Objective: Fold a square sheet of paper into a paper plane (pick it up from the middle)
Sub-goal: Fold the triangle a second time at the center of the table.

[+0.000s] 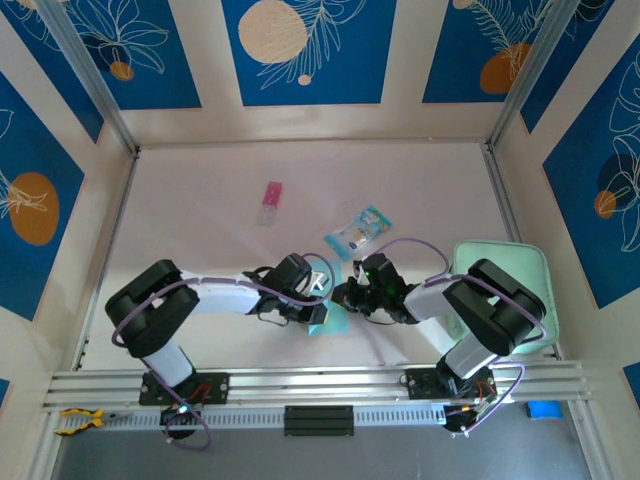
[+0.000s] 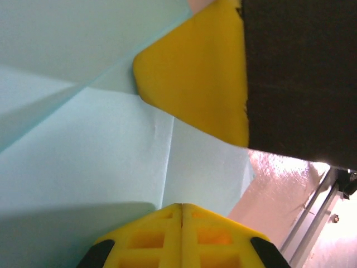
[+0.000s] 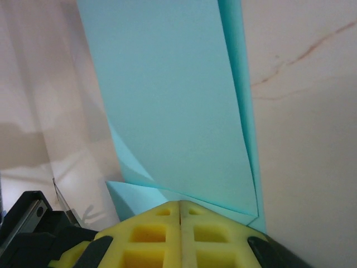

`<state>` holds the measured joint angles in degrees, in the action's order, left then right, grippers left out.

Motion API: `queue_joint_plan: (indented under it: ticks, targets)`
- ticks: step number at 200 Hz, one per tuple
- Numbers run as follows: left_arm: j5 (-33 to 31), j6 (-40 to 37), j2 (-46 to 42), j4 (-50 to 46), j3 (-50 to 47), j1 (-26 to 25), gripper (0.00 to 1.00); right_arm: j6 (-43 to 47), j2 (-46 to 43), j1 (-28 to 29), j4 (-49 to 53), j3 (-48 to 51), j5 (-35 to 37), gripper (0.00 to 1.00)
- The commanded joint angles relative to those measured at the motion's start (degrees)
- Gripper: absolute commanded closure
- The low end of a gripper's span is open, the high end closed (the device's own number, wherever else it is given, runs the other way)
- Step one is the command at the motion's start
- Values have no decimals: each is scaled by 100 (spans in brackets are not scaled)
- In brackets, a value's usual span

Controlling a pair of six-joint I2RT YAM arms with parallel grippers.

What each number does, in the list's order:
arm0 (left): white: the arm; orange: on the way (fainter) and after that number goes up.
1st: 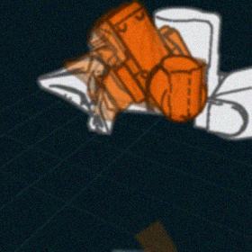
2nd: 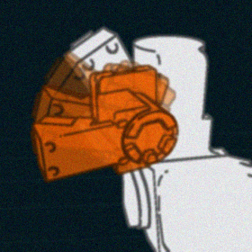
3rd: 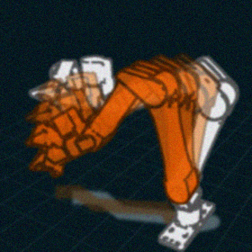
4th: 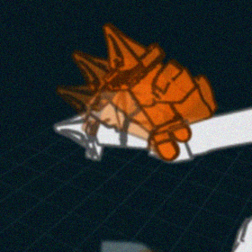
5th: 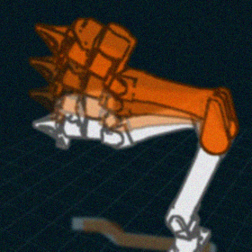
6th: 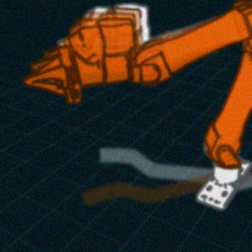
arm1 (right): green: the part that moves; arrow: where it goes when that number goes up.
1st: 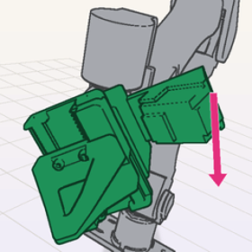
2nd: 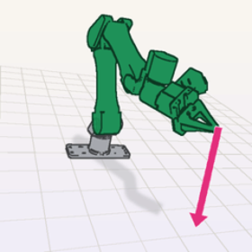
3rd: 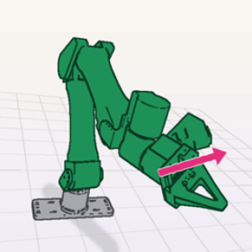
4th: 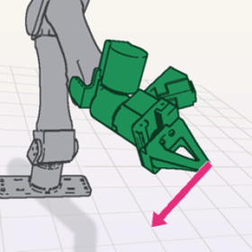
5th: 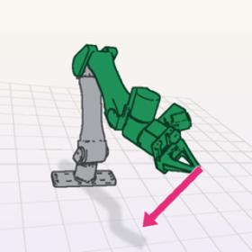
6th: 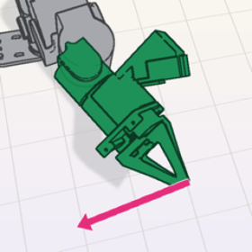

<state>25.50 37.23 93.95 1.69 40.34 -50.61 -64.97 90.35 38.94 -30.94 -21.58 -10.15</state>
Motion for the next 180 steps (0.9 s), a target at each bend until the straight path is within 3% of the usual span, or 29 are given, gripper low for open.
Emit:
queue_joint_plan:
  ticks: [1, 61, 180]
  targets:
    - [124, 26, -231, -276, 95, 69, 93, 53, 290, -31, 409, 179, 119, 100]
    - [-83, -72, 17, -520, -8, 86, 91, 46, 291, 0, 560, 146, 180, 100]
    - [-81, -55, -472, -1079, -594, 95, 92, 94, 198, -9, 821, 97, 232, 100]
